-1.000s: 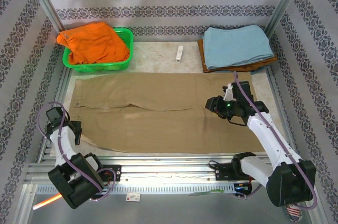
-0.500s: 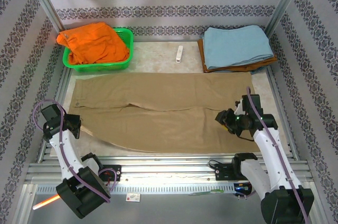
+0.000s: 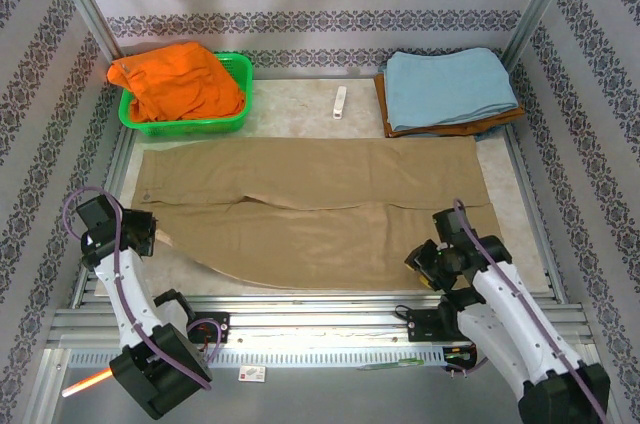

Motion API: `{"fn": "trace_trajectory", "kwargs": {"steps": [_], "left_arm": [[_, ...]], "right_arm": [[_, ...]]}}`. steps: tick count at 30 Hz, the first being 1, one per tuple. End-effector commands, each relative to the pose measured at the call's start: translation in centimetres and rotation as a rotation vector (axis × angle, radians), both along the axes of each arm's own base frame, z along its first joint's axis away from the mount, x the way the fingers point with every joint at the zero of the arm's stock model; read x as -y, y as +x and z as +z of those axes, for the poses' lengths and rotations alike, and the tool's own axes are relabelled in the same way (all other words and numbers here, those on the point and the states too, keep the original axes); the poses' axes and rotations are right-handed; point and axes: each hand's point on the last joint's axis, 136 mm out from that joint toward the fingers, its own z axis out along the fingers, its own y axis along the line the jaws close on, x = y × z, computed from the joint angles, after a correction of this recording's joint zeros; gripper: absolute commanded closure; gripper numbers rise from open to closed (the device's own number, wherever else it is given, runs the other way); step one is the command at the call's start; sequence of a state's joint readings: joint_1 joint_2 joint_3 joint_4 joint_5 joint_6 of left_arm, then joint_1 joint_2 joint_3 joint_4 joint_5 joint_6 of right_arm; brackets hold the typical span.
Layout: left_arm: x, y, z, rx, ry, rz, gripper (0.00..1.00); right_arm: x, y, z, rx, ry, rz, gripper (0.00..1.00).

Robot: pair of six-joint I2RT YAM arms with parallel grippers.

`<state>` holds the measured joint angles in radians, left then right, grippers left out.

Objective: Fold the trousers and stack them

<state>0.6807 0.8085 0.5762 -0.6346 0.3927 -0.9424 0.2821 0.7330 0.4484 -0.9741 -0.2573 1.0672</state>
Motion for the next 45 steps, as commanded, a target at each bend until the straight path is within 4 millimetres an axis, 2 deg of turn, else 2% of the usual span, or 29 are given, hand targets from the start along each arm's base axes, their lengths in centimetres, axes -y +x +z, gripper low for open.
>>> {"fn": "trace_trajectory", "kwargs": {"steps": [1, 6, 11, 12, 15, 16, 19, 22, 29, 34, 41, 45], "left_arm": [[0.0, 1.2, 1.6, 0.071, 0.008, -0.011, 1.00], [-0.2, 1.4, 2.5, 0.091, 0.024, -0.011, 1.00], [0.0, 1.3, 2.4, 0.096, 0.018, -0.008, 1.00], [-0.1, 1.4, 2.4, 0.097, 0.019, -0.009, 1.00], [0.0, 1.4, 2.4, 0.096, 0.017, -0.011, 1.00], [0.0, 1.4, 2.5, 0.098, 0.015, -0.011, 1.00], [0.0, 1.5, 3.2, 0.107, 0.021, -0.014, 1.00], [0.0, 1.5, 4.5, 0.121, 0.035, -0.015, 1.00], [0.0, 1.2, 9.7, 0.193, 0.076, 0.015, 1.00], [0.0, 0.3, 12.8, 0.234, 0.111, 0.052, 1.00], [0.2, -2.5, 15.0, 0.207, 0.201, 0.105, 1.00], [-0.4, -2.3, 14.4, 0.174, 0.213, 0.101, 1.00]], "right_arm": [[0.2, -0.9, -2.0, -0.082, -0.049, -0.061, 0.56], [-0.8, -0.6, -2.8, -0.110, -0.080, -0.022, 0.53], [-1.7, -0.7, -4.5, -0.157, -0.073, -0.027, 0.51], [-1.7, -0.7, -4.6, -0.161, -0.072, -0.028, 0.53], [-1.7, -0.1, -4.5, -0.140, -0.086, -0.012, 0.69], [-1.7, 0.1, -4.2, -0.133, -0.085, -0.005, 0.77], [-1.6, 0.7, -2.9, -0.084, -0.094, 0.020, 0.92], [-1.5, 1.4, -1.0, -0.017, -0.094, 0.053, 1.00], [-1.1, 2.6, 5.1, 0.154, -0.101, 0.153, 1.00], [0.0, 1.8, 8.5, 0.239, -0.134, 0.223, 1.00], [1.0, -1.3, 10.1, 0.297, -0.101, 0.272, 1.00], [1.0, -1.7, 11.0, 0.342, -0.089, 0.307, 1.00]]}}
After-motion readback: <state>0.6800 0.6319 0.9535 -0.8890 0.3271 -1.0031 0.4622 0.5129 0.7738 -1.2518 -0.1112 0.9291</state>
